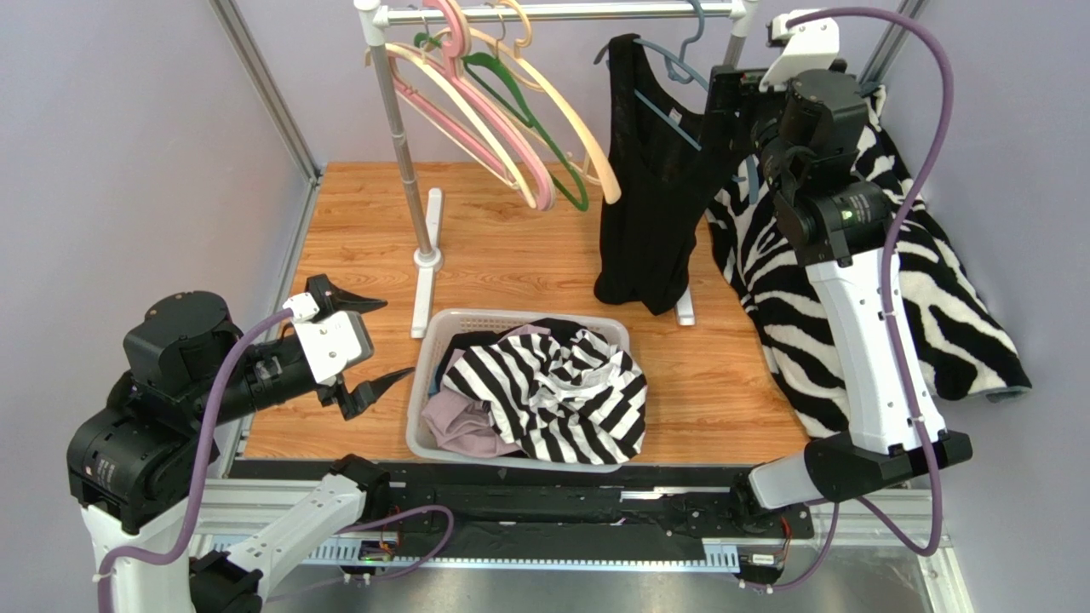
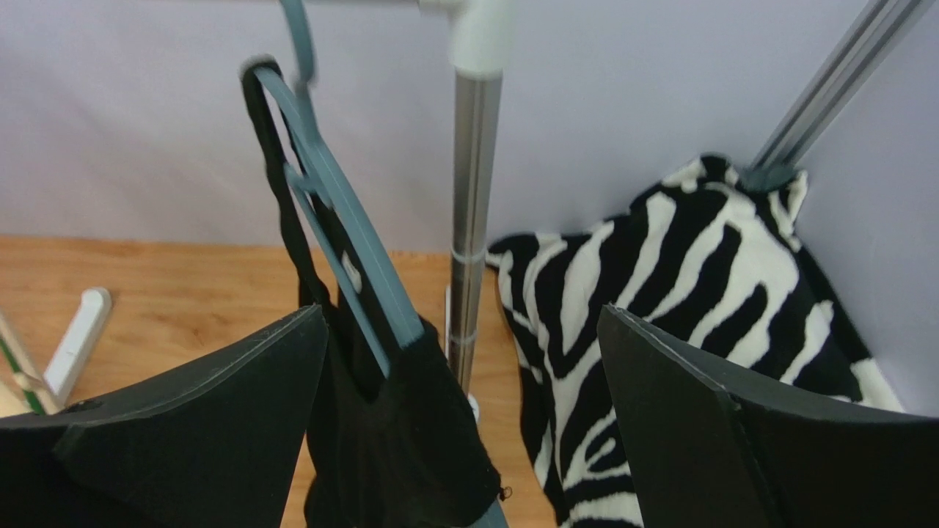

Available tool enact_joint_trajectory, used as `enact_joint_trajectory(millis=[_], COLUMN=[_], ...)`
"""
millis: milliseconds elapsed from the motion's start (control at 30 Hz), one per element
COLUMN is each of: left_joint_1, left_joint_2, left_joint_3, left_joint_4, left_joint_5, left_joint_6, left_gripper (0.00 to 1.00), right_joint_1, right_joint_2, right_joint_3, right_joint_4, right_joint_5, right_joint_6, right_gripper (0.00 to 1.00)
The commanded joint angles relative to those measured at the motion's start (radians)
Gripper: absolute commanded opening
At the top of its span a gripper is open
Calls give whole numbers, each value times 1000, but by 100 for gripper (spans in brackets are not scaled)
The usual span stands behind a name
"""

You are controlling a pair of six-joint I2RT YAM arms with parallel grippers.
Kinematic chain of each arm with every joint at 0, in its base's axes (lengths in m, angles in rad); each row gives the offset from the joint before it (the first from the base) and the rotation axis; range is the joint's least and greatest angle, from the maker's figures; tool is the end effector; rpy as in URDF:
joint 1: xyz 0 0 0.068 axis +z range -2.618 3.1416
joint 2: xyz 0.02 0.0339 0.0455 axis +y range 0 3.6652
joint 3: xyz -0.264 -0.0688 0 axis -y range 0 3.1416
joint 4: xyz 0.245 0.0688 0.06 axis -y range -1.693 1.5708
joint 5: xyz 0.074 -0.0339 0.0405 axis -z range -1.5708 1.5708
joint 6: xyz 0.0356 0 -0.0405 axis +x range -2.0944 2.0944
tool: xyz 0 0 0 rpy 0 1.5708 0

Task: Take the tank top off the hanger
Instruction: Pick up the hanger from the clothesline.

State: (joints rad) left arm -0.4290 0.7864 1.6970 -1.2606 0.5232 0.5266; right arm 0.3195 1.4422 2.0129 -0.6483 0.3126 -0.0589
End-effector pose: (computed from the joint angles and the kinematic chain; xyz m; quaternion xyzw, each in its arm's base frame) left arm 0.0243 -0.0307 0.4947 0.4956 0.6347 -0.1847 0.5634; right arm 0.2574 0.0736 0.5498 -0.0325 0.7320 -0.0261 0.6800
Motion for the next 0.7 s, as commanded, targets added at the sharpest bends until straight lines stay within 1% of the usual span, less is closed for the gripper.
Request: enact_joint_trajectory(millis=[0,100,233,467,533,633,667], left_joint_1=[9,10,15,26,27,30,30], left_joint_2=[20,30,30,28,30,33,34], left_joint_3=[16,21,20,15,19,24,27], left_joint_4=[1,1,1,1,0,-2,-3], left_joint_5=[35,44,54,66,69,70,72], left_joint_6=[-7,-8,-11,-13,-13,-14,-14], left_gripper=[87,87,87,87,87,87,87], right_joint_1=[-71,-89,-111,-125,-126,-126,-125], right_joint_2=[-94,-112,-102,-43,-33,-14,-13], right_joint_3=[-134,-180,-187,-195,-195,-194,-194], right_joint_4=[62,88,90,104,108,105,107], right_joint_5=[-124,-153,-199,-360,-379,-402,-411], right_joint_6=[85,90,96,110,111,111,113], right_gripper=[100,100,100,100,98,89,83])
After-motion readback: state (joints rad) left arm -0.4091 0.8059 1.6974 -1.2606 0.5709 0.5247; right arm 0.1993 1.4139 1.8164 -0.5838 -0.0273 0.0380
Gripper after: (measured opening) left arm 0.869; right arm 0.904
